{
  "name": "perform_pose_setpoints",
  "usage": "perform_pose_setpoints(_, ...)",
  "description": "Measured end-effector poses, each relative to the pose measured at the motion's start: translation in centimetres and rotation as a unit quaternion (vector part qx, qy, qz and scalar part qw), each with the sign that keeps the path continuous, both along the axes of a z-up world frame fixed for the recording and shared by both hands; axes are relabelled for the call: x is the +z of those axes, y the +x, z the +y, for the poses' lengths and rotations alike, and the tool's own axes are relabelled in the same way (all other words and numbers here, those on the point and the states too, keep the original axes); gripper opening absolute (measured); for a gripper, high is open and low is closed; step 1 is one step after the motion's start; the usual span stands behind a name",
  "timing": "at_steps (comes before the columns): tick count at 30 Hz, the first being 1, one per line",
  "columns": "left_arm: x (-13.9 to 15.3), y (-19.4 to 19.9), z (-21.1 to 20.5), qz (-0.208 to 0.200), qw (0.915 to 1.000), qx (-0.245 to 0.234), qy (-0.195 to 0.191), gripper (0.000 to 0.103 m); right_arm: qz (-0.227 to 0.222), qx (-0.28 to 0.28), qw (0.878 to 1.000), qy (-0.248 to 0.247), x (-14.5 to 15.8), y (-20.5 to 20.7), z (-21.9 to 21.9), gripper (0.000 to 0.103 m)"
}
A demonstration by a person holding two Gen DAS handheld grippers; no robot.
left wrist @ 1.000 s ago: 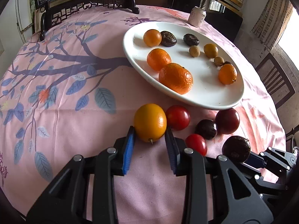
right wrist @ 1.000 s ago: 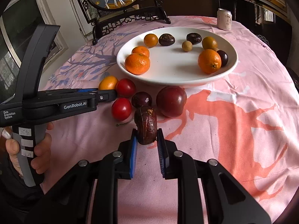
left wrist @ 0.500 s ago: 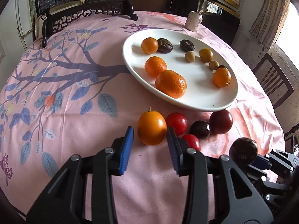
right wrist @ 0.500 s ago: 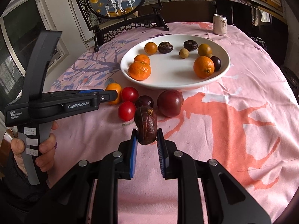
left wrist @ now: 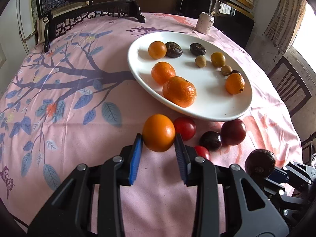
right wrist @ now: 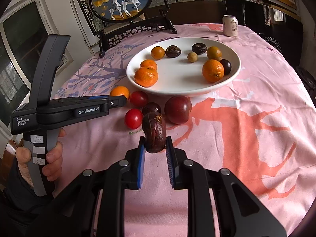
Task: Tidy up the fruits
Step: 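Carry both fruits over the white plate and open both tools to release them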
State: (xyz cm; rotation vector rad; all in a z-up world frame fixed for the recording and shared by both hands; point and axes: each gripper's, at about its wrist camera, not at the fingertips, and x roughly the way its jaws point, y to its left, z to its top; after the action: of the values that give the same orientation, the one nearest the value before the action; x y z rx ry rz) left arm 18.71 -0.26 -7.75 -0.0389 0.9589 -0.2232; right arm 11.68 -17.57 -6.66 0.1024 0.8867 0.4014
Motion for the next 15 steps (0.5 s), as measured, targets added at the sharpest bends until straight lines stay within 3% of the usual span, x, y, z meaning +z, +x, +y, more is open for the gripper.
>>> perform_pose_setpoints(7,1.5,-3.4,0.6,-0.016,0.9997,-0.011,-0.017,0.034,-0.006,0.003,1.0,0.0,0.4,-0.6,0.4,0.021)
perform_pose_setpoints(15,1.1,-5.6,1.5,-0.008,0.9996,-0.012,-0.025,0.034,-0.003,0.011,1.0,0.001,0.3,-1.0,1.1,0.021)
